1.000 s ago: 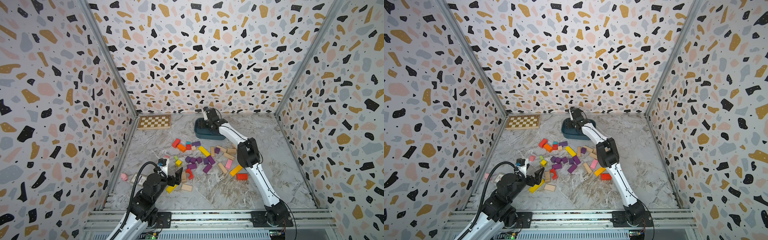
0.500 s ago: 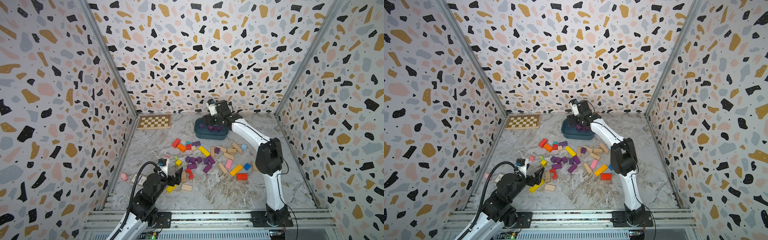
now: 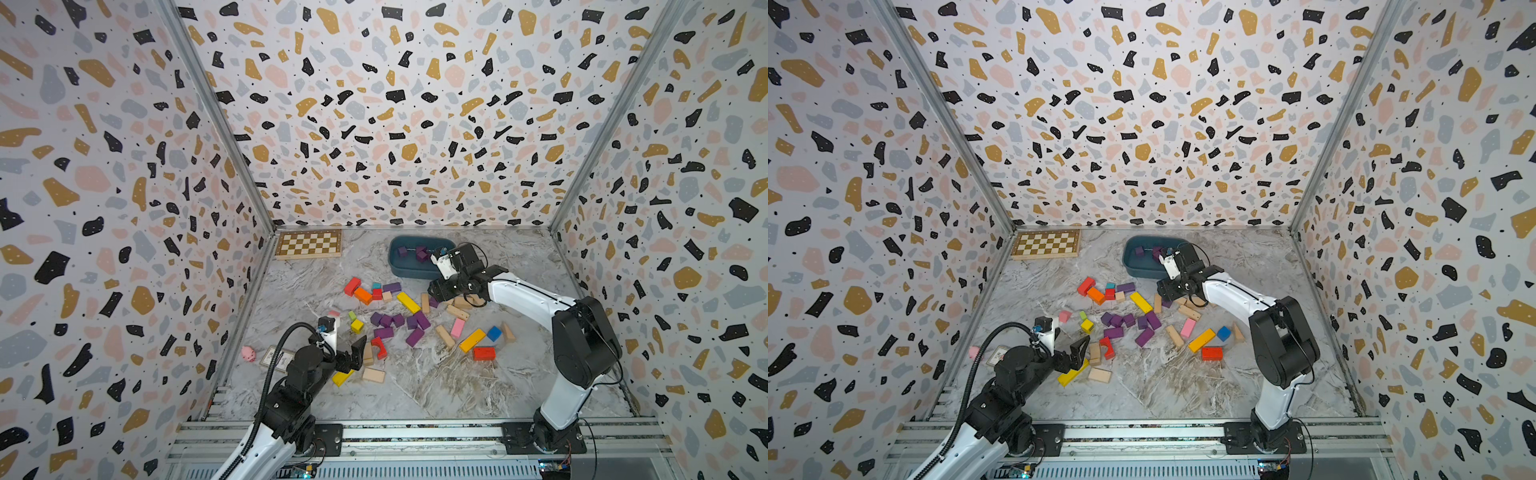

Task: Pick purple bricks into the storage bin
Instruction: Pick up the building block from the center of the board.

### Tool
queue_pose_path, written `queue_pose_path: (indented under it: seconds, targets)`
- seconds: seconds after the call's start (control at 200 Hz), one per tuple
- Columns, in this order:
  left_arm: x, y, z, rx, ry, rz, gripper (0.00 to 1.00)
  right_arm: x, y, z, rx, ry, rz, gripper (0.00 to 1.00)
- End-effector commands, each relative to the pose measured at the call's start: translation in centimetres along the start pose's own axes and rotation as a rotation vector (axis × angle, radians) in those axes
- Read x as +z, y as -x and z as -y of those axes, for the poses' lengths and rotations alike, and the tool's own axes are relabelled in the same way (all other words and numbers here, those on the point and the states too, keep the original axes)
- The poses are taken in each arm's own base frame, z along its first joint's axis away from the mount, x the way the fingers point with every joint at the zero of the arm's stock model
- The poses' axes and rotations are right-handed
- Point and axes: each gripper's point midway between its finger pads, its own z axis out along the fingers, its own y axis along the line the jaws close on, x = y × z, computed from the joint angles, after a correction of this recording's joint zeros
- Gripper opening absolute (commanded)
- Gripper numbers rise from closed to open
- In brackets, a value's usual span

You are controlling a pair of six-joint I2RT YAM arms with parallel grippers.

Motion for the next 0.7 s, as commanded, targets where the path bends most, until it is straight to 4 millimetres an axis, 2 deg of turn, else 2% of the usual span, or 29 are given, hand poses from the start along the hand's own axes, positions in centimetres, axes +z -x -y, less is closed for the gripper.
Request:
queue_pose_path:
  seconds: [0.0, 0.441, 0.696]
  targets:
    - [-0.1, 1.3, 0.5, 0.011, -0.02, 0.046, 0.99, -0.8, 0.6, -0.2, 0.001, 0.022, 0.041, 0.71]
    - [-0.1, 1.2, 0.4, 0.01, -0.016, 0.042, 0.99, 2.9, -1.5, 0.1, 0.011, 0.055, -0.032, 0.64]
    - [-0.1, 1.2, 0.4, 0.008, -0.014, 0.042, 0.99, 4.0, -2.1, 0.2, 0.011, 0.058, -0.054, 0.62]
